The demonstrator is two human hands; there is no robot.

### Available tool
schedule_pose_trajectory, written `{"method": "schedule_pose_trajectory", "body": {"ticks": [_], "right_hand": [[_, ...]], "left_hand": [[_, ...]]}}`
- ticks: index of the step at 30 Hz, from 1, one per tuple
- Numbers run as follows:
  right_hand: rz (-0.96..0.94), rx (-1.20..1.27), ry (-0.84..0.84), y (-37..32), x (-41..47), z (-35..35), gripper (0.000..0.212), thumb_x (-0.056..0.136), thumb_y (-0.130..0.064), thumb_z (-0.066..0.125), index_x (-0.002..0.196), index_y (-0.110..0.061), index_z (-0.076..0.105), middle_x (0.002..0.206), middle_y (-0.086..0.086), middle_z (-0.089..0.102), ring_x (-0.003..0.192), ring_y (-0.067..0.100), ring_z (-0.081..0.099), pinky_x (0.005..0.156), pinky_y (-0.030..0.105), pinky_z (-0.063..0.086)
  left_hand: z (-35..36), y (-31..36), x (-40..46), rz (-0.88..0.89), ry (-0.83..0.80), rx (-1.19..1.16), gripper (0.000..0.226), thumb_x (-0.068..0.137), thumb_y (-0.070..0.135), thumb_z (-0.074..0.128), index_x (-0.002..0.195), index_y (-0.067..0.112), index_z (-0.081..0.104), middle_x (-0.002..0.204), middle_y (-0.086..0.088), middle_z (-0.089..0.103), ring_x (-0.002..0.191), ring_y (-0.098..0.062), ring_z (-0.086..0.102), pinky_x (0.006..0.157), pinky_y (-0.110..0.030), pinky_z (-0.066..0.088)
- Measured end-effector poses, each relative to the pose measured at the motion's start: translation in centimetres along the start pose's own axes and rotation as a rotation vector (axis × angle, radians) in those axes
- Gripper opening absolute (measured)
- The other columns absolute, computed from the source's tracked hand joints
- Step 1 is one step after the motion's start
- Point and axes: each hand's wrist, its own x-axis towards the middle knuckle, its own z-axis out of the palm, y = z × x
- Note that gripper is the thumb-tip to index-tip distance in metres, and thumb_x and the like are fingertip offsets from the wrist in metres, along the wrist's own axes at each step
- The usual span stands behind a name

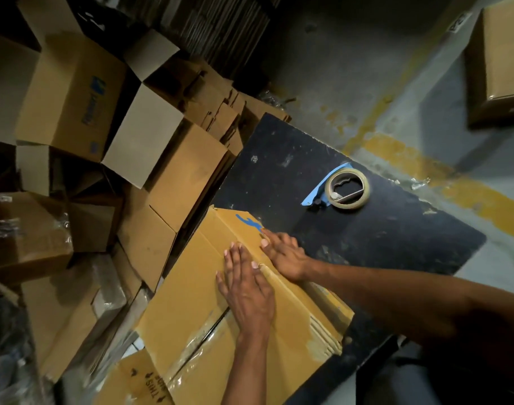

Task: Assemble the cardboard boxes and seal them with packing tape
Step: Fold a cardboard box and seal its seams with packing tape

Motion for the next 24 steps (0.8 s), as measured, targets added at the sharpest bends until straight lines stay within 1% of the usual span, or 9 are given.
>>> {"method": "schedule_pose_trajectory", "body": {"ticks": [2, 6, 8, 11, 14, 17, 19, 21, 24], "right_hand": [[-0.017, -0.05, 0.024, 0.7, -0.2, -0.6, 0.067, 0.104, -0.067, 0.021, 0.163, -0.038, 0.01, 0.159, 0.007, 0.027, 0.148, 0.033, 0.023, 0.121, 0.049, 0.019], [-0.081, 0.068, 0.097, -0.1, -0.8, -0.3, 0.074, 0.098, -0.075, 0.023, 0.162, -0.042, 0.009, 0.157, 0.003, 0.028, 0.145, 0.026, 0.023, 0.12, 0.051, 0.021], [-0.067, -0.04, 0.107, 0.0, -0.8, 0.0, 0.071, 0.099, -0.073, 0.025, 0.162, -0.043, 0.009, 0.155, 0.004, 0.029, 0.144, 0.029, 0.025, 0.118, 0.053, 0.024], [-0.082, -0.217, 0.247, 0.6, -0.7, -0.8, 0.067, 0.103, -0.066, 0.025, 0.162, -0.037, 0.015, 0.149, 0.009, 0.036, 0.136, 0.032, 0.033, 0.11, 0.053, 0.033], [-0.18, -0.142, 0.438, -0.6, -1.7, -1.1, 0.07, 0.1, -0.071, 0.017, 0.157, -0.032, 0.03, 0.141, 0.008, 0.046, 0.13, 0.03, 0.04, 0.108, 0.051, 0.036], [-0.364, -0.177, 0.56, -3.0, -3.7, -0.6, 0.063, 0.103, -0.066, 0.021, 0.152, -0.031, 0.041, 0.133, 0.003, 0.05, 0.122, 0.023, 0.043, 0.105, 0.042, 0.036], [-0.502, -0.263, 0.608, -4.7, -5.3, 0.6, 0.05, 0.106, -0.054, 0.031, 0.147, -0.03, 0.048, 0.129, 0.0, 0.051, 0.119, 0.022, 0.044, 0.101, 0.038, 0.037], [-0.604, -0.343, 0.606, -6.4, -6.4, 2.6, 0.042, 0.108, -0.048, 0.035, 0.141, -0.031, 0.054, 0.126, -0.003, 0.051, 0.118, 0.021, 0.044, 0.1, 0.038, 0.039], [-0.732, -0.485, 0.522, -9.3, -6.7, 7.9, 0.035, 0.107, -0.043, 0.039, 0.125, -0.031, 0.067, 0.119, -0.007, 0.057, 0.114, 0.019, 0.048, 0.096, 0.041, 0.043]], "left_hand": [[-0.2, -0.1, -0.1, 0.006, -0.007, -0.008, 0.056, 0.11, 0.039, 0.021, 0.161, 0.019, 0.033, 0.167, 0.005, 0.029, 0.158, -0.013, 0.017, 0.126, -0.049, 0.012], [-0.1, 0.2, 0.1, -0.032, -0.021, -0.025, 0.057, 0.109, 0.041, 0.018, 0.161, 0.022, 0.029, 0.168, 0.007, 0.026, 0.159, -0.011, 0.014, 0.126, -0.045, 0.008], [-0.1, 0.3, -0.1, -0.033, -0.042, -0.019, 0.058, 0.109, 0.042, 0.017, 0.162, 0.022, 0.029, 0.169, 0.007, 0.025, 0.159, -0.01, 0.012, 0.127, -0.045, 0.008], [-0.3, 0.2, 0.0, -0.033, -0.058, -0.026, 0.061, 0.108, 0.047, 0.012, 0.162, 0.023, 0.031, 0.169, 0.009, 0.022, 0.159, -0.009, 0.011, 0.128, -0.046, 0.009], [-0.5, 0.4, 0.2, -0.038, -0.046, -0.045, 0.066, 0.108, 0.051, 0.008, 0.161, 0.023, 0.035, 0.169, 0.01, 0.022, 0.158, -0.006, 0.01, 0.129, -0.046, 0.01], [-1.2, 0.0, 0.4, -0.046, -0.062, -0.131, 0.063, 0.106, 0.047, 0.016, 0.159, 0.025, 0.04, 0.168, 0.01, 0.027, 0.158, -0.005, 0.01, 0.128, -0.048, 0.011], [-2.1, -1.4, 0.2, -0.063, -0.029, -0.268, 0.055, 0.106, 0.041, 0.028, 0.153, 0.022, 0.049, 0.164, 0.006, 0.039, 0.155, -0.008, 0.022, 0.126, -0.048, 0.021], [-3.5, -3.7, -0.4, -0.092, 0.022, -0.402, 0.046, 0.105, 0.034, 0.042, 0.147, 0.02, 0.057, 0.158, 0.003, 0.048, 0.15, -0.01, 0.036, 0.124, -0.042, 0.03], [-6.5, -9.4, -2.9, -0.208, 0.138, -0.541, 0.038, 0.105, 0.036, 0.055, 0.141, 0.024, 0.063, 0.151, 0.01, 0.055, 0.139, -0.002, 0.047, 0.119, -0.03, 0.038]]}}
